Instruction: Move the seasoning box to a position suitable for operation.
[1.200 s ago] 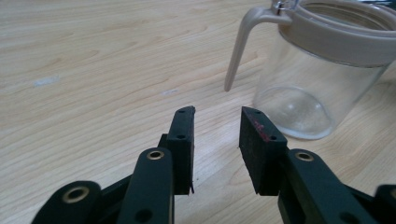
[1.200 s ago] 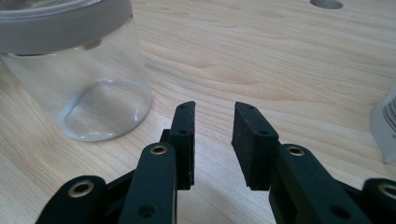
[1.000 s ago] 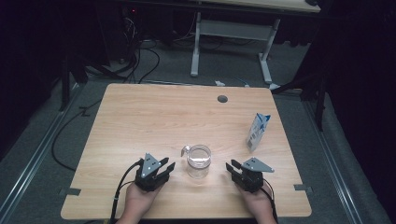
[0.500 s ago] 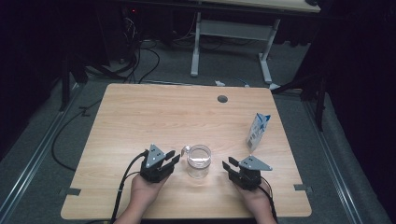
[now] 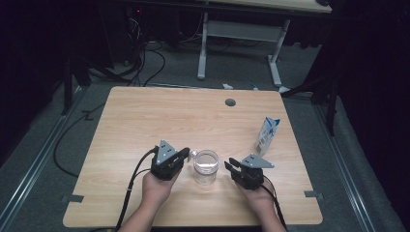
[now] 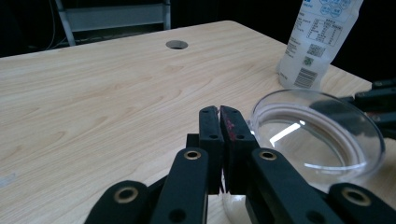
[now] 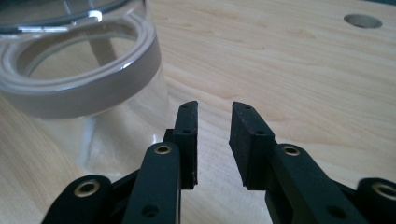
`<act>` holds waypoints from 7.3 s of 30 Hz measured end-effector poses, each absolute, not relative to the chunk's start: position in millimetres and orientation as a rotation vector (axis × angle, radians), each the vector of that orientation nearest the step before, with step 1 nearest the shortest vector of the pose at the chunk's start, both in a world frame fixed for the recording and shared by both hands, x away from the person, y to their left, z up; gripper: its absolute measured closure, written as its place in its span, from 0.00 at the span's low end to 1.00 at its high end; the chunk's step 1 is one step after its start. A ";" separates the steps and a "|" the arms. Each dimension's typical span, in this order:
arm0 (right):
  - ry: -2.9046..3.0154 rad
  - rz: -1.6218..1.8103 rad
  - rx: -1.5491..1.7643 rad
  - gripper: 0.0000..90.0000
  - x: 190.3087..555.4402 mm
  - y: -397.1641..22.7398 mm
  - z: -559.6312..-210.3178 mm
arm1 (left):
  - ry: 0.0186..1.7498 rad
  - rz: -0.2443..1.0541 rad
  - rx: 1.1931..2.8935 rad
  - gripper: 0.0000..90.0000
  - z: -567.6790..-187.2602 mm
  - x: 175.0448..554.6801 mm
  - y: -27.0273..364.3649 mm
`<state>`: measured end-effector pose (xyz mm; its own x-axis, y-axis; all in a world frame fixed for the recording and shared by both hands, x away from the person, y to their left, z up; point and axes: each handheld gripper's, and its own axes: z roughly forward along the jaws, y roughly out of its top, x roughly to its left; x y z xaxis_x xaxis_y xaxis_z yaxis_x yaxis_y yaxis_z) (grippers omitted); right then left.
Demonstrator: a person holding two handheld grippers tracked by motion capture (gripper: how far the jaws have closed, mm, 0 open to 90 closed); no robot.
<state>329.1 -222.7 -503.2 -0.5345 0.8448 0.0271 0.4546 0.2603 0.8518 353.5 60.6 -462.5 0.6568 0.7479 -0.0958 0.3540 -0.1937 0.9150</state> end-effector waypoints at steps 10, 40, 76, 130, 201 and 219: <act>2.096 1.185 1.190 0.85 319.8 -223.3 -501.9 | 0.887 0.486 1.801 1.00 -462.2 357.3 51.1; 2.096 1.227 1.123 0.97 313.3 -222.0 -494.6 | 0.865 0.524 1.790 1.00 -465.6 355.6 45.0; 2.095 1.269 1.027 1.00 303.5 -209.6 -483.4 | 0.867 0.518 1.772 1.00 -467.7 356.5 45.4; 2.085 1.338 0.940 1.00 294.0 -193.6 -469.4 | 0.867 0.471 1.769 1.00 -478.2 326.7 66.7; 2.077 1.368 0.926 1.00 298.7 -185.3 -477.6 | 0.866 0.370 1.654 1.00 -481.0 314.0 55.1; 2.081 1.369 0.918 1.00 298.6 -185.9 -477.7 | 0.903 0.389 1.635 1.00 -481.2 320.1 63.3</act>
<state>298.6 -185.9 -477.7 -0.6583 0.7521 -0.0310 0.2693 0.2737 0.9233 320.1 63.3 -481.2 0.6468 0.7320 -0.2140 0.3471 -0.0327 0.9373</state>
